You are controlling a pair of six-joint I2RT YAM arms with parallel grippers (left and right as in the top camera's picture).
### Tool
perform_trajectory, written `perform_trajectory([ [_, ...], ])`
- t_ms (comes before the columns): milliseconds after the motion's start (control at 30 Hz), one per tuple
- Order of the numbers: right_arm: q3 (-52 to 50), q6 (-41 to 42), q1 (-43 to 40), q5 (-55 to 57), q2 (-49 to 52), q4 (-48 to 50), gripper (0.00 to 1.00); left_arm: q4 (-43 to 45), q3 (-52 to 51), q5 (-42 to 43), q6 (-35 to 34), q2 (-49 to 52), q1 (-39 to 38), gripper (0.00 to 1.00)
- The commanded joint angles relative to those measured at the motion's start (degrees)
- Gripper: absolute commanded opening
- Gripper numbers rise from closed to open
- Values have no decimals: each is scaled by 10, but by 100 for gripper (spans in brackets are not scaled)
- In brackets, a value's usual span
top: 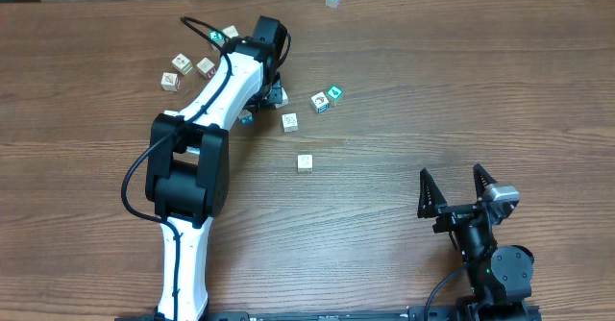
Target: Form a tower
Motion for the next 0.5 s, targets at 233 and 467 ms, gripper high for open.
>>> perform_trajectory([
  [233, -6, 3, -2, 0, -7, 3, 100, 11, 2, 28, 151, 5, -5, 47],
  [467, -6, 3, -2, 0, -7, 3, 100, 2, 2, 40, 166, 6, -5, 54],
])
